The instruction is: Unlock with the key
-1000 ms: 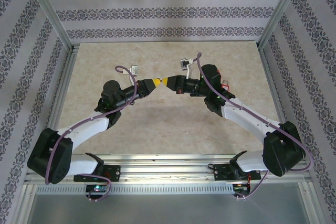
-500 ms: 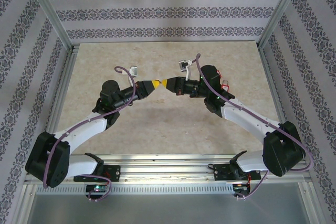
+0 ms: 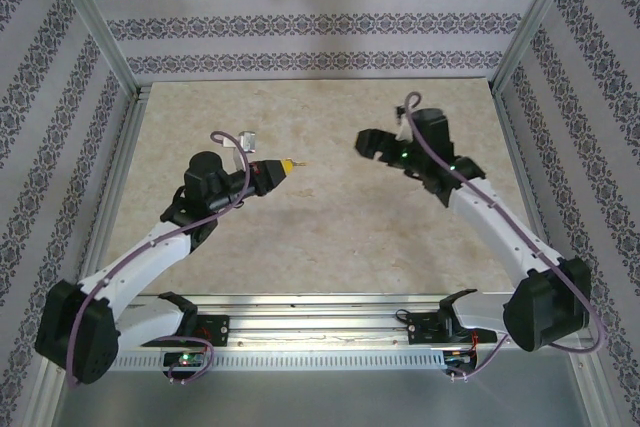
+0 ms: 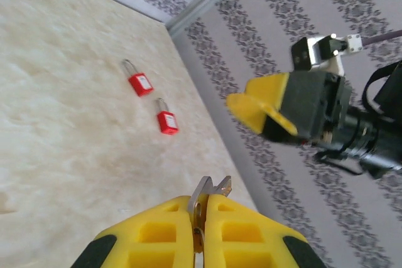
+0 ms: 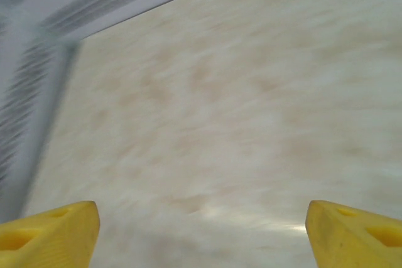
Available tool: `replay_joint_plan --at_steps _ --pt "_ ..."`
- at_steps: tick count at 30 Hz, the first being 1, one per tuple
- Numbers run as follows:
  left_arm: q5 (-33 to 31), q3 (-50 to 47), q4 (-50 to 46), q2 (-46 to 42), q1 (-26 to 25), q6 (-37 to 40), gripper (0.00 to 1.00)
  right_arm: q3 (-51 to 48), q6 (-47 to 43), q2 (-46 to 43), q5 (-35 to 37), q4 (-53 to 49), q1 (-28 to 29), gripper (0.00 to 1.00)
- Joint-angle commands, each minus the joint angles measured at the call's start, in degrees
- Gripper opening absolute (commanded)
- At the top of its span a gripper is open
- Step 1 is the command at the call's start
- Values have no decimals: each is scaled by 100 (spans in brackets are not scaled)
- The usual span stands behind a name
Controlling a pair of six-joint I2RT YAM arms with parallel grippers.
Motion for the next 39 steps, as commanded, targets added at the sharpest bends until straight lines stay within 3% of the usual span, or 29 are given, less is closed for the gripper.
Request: replay_joint_plan --at_steps 1,5,10,15,22,34,39 --pt "-549 182 -1090 -324 65 854 0 324 -803 290 1803 -1972 -689 90" --pt "-479 76 -1125 -501 48 986 0 457 -943 883 2055 -1980 -1466 91" --pt "-382 -109 -1020 -751 44 1011 0 809 -871 1911 2023 -1770 -1826 89" --pt "-301 -401 -524 -1047 4 869 0 1438 -729 2999 1742 -1844 -1858 81" --pt "-609 -861 238 -1521 -118 833 0 1805 -647 3775 1620 -1719 -1849 76" --pt "-1254 -1436 1363 -2336 -181 767 0 1935 -703 4359 1257 -1582 -1867 66" --pt "-1491 -1678 1863 -2450 -196 778 0 2014 -718 4450 1264 -1686 -1784 67"
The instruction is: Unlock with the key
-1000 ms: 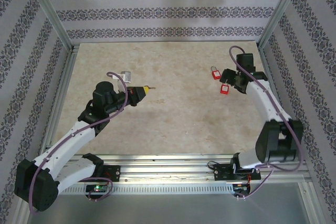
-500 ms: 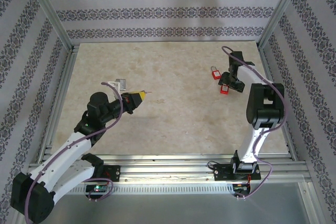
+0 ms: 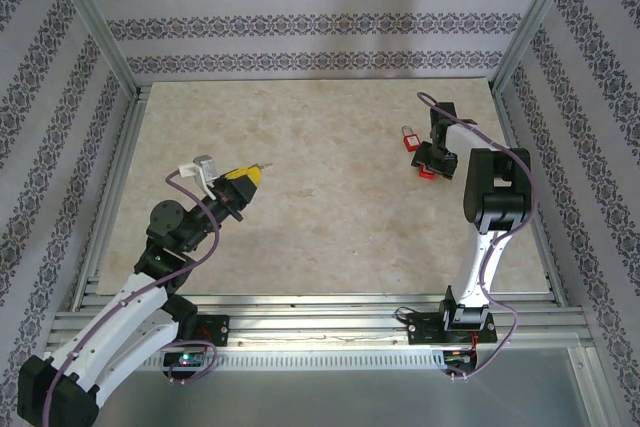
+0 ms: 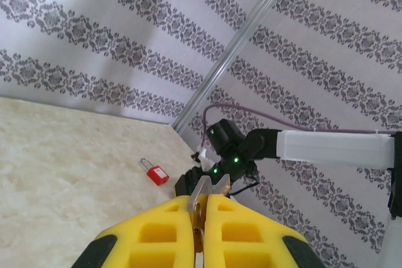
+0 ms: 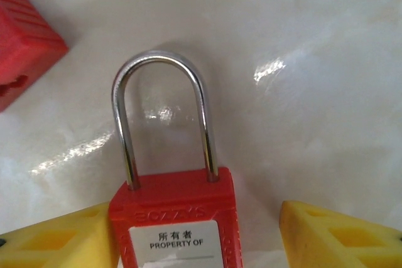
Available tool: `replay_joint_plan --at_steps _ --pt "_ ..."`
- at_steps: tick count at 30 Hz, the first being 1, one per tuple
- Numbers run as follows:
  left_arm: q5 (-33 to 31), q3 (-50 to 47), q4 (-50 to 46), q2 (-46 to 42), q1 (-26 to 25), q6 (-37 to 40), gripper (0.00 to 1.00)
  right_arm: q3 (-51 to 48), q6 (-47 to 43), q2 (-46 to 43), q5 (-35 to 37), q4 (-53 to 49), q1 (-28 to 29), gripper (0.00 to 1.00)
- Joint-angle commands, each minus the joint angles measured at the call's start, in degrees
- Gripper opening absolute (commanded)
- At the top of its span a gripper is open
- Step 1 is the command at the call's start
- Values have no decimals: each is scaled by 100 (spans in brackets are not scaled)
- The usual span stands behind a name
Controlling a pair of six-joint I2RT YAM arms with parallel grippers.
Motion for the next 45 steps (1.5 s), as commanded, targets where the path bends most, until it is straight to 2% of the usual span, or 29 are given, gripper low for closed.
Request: replay_joint_plan --at_steps 1,5,12,15,22,29,34,37,40,45 --pt "-259 -148 774 -110 -104 22 0 178 -20 103 -42 -161 74 67" --pt "-516 -302 1108 -198 -136 106 0 213 -6 147 32 -226 84 60" --pt "-784 -490 1678 -321 -163 276 0 175 207 -8 -154 -128 24 19" --pt "-837 -474 1726 -321 -182 324 0 -93 568 -479 -591 183 33 11" --pt "-1043 -370 1711 -269 -219 424 0 -873 1765 -2094 -1575 1126 282 3" --pt "-1473 -136 1201 -219 -368 881 0 -1334 2957 -3226 -1642 1765 1238 0" --pt "-2085 16 1245 154 -825 1719 0 -1684 4363 -3372 -1456 2995 2289 0" --pt "-2498 111 1522 435 -1181 2275 0 -1703 5040 -3375 -1043 3597 2802 0" --pt "-2851 211 1770 742 -1492 2693 0 -1652 5480 -3333 -648 4030 3130 0" --pt "-3594 352 2167 1294 -2089 3410 0 -1412 5939 -3109 -528 4533 3429 0"
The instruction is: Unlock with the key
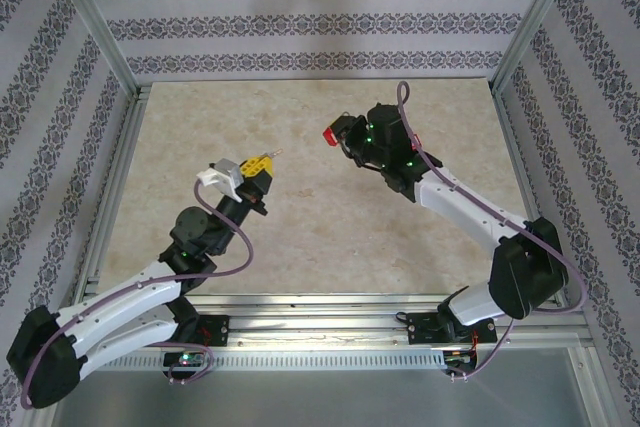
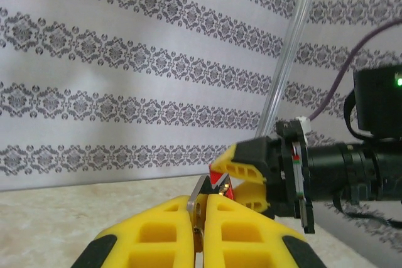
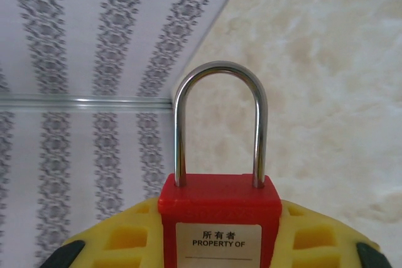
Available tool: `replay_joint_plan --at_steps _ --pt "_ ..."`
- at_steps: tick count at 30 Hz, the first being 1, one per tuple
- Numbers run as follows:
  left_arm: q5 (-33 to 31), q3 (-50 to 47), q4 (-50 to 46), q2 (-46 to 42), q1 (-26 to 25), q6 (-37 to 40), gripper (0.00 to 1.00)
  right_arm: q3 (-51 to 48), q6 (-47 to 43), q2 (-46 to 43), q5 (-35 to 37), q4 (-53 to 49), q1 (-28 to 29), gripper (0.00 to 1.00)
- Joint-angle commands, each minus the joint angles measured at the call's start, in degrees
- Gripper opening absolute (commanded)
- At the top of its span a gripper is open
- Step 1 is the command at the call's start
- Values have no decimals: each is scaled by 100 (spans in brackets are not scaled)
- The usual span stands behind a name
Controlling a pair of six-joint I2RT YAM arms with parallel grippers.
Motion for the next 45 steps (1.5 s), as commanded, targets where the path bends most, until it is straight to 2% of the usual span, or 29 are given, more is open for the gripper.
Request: replay_joint_plan --at_steps 1,8,16,20,23,35,39,45 --pt "-755 250 686 245 -343 825 0 294 584 161 412 734 216 0" --pt "-1192 355 1226 698 -606 1202 0 367 1109 355 451 1326 586 0" --pt "-1735 330 1586 994 -754 1315 0 608 1141 298 712 1392 856 0" --pt "-1850 442 1606 1108 -757 968 0 718 1052 320 758 1365 981 0" --pt "-1967 625 1161 1135 -757 668 0 790 968 331 710 1382 1061 0" --pt "-2120 639 1237 1264 -750 461 0 877 600 59 875 1100 1316 0" --pt "-2304 793 751 1245 -749 254 0 856 475 -44 899 1016 1340 0" --pt "-2293 693 1051 1316 -749 179 0 837 407 -73 924 954 1380 0"
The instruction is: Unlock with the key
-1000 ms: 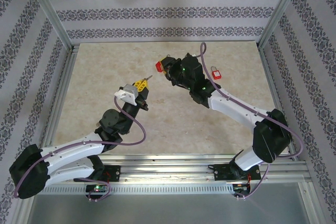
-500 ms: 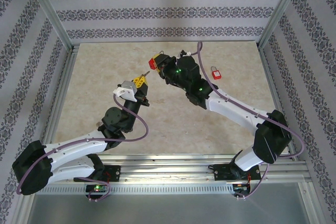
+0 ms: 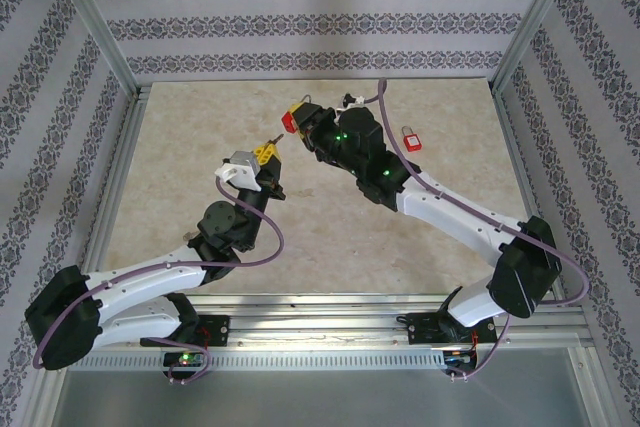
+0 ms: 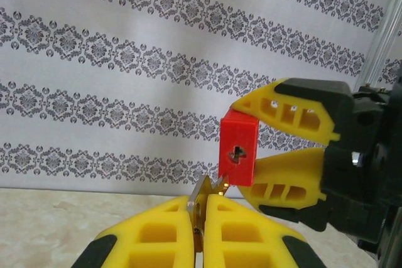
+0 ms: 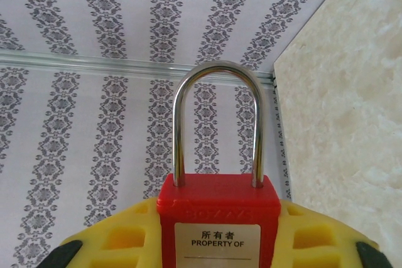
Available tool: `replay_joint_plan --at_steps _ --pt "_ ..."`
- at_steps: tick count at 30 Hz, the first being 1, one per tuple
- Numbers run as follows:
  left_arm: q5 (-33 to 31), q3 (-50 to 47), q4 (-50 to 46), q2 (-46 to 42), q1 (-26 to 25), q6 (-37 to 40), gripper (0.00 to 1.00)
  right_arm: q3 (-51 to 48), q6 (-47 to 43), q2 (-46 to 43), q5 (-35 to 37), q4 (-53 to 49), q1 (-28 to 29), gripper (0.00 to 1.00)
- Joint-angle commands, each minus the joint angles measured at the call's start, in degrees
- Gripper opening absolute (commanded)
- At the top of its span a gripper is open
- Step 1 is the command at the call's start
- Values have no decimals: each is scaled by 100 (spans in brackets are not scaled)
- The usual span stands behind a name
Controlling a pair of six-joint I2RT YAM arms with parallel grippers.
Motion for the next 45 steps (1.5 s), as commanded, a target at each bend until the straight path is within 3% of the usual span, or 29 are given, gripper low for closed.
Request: replay_joint_plan --at_steps 1,45 --pt "-95 98 220 56 -75 -173 0 164 -187 -140 155 69 76 0" --pt "123 145 788 348 4 -350 0 -122 -232 -51 204 137 358 0"
